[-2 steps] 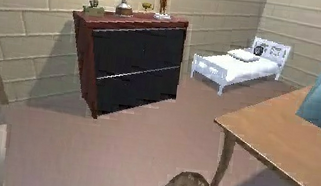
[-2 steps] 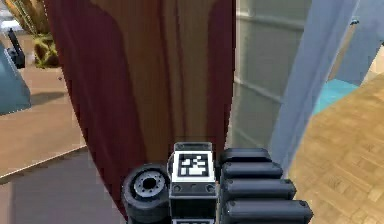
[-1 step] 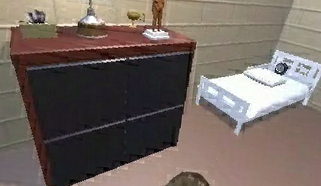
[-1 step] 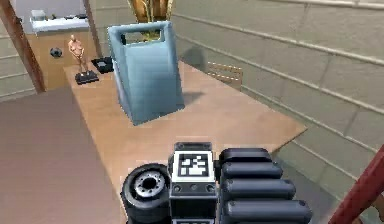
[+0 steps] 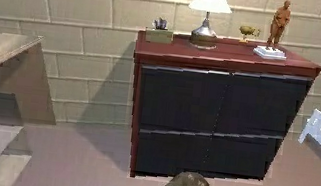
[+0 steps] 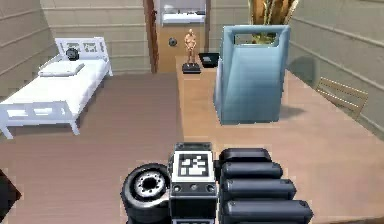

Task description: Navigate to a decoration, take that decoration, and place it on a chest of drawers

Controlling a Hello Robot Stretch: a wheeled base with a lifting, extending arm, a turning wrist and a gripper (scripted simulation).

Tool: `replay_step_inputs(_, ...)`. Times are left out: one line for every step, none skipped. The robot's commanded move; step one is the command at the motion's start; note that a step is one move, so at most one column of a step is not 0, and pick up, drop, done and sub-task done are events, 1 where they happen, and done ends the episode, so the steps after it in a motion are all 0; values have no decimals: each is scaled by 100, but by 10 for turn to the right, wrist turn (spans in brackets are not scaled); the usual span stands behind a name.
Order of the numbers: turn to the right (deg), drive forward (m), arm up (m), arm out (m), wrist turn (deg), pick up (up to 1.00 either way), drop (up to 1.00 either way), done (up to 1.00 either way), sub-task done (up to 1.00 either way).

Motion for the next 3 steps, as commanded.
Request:
replay_step_inputs(0,30,0,0,0,0,0,0,0)
replay_step_inputs(450,0,0,0,0,0,0,0,0)
replay_step_inputs(330,0,0,0,0,0,0,0,0)
